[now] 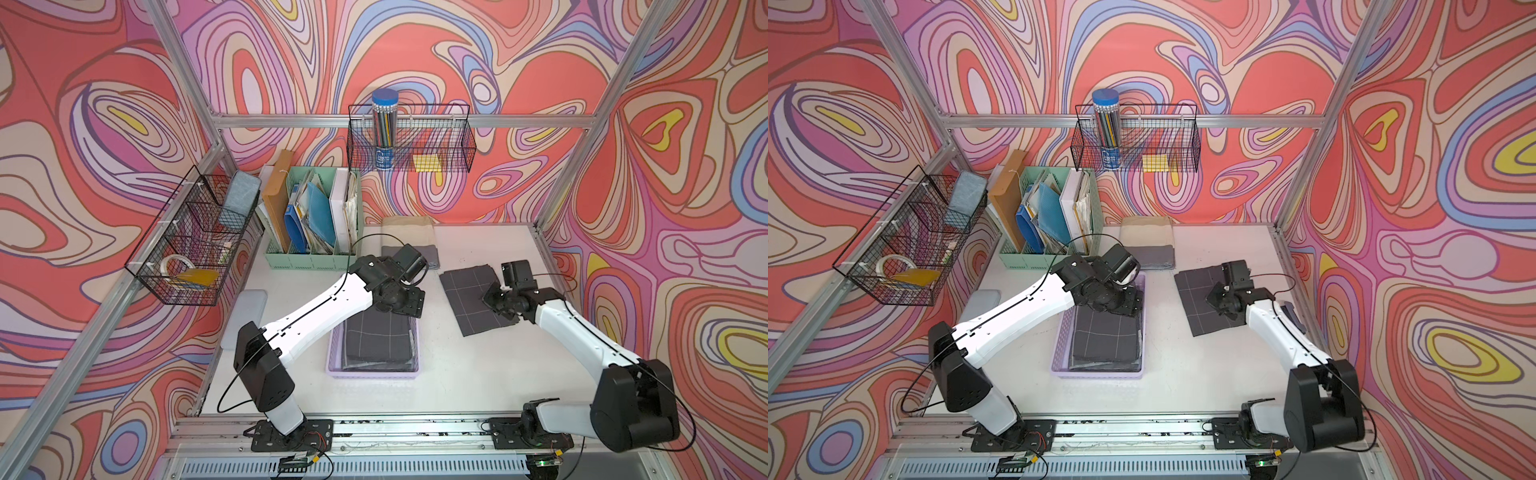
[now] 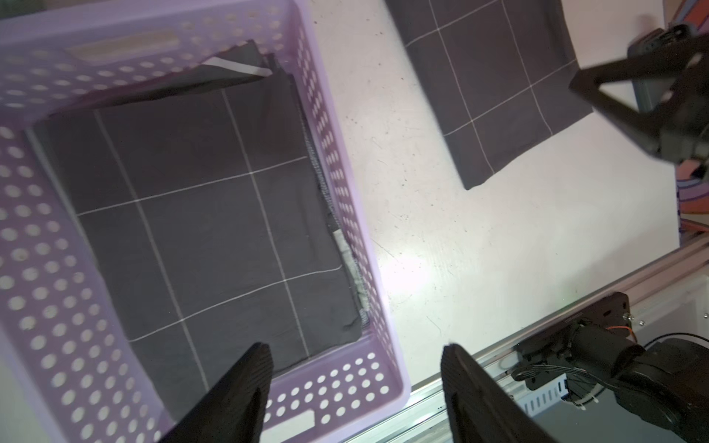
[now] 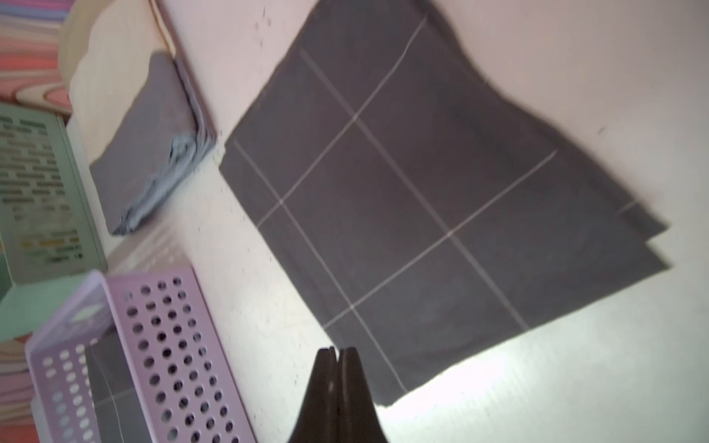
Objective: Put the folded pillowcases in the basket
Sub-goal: Move the pillowcase to the center of the board.
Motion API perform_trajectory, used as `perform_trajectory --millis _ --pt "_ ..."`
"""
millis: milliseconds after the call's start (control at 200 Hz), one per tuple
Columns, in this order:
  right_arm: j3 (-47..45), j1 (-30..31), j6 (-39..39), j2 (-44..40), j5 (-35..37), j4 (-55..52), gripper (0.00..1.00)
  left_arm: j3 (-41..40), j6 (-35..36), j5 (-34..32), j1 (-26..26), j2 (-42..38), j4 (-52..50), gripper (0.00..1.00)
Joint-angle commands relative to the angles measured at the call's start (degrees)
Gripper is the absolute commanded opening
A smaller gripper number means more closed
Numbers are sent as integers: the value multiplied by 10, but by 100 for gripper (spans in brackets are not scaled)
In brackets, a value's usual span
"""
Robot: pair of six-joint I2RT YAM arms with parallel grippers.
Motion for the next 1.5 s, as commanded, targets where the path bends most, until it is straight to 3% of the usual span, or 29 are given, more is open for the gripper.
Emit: perform_trajectory --millis 0,115,225,345,691,746,896,1016,1142,1217,1392,1497 --pt "44 -36 -51 102 60 -40 0 9 -33 43 -15 41 62 73" --pt "60 -53 -45 170 60 -36 0 43 -45 47 -43 90 63 72" --pt "18 -53 -29 178 33 -29 0 78 -61 52 -66 143 68 73" --pt "-43 -53 -42 116 51 -42 0 105 -73 60 -80 185 82 73" --pt "-174 -51 -40 -22 -23 -71 0 117 -83 73 -88 253 87 73" --pt "-174 -52 -45 -29 -37 -72 0 118 -83 68 -87 254 84 73" --pt "-88 -53 -23 -104 21 -119 0 115 -79 58 -87 242 92 73" --pt "3 -63 -61 -23 108 -124 0 117 -71 49 -87 234 89 72" --pt "68 -76 -65 137 96 -114 0 119 -67 45 -87 227 72 72" --pt "80 -76 -58 191 99 -93 0 111 -65 37 -87 217 67 72" --pt "40 -76 -59 210 90 -74 0 102 -57 23 -86 208 65 73" --pt "-34 -59 -46 171 65 -57 0 105 -55 32 -82 222 71 73"
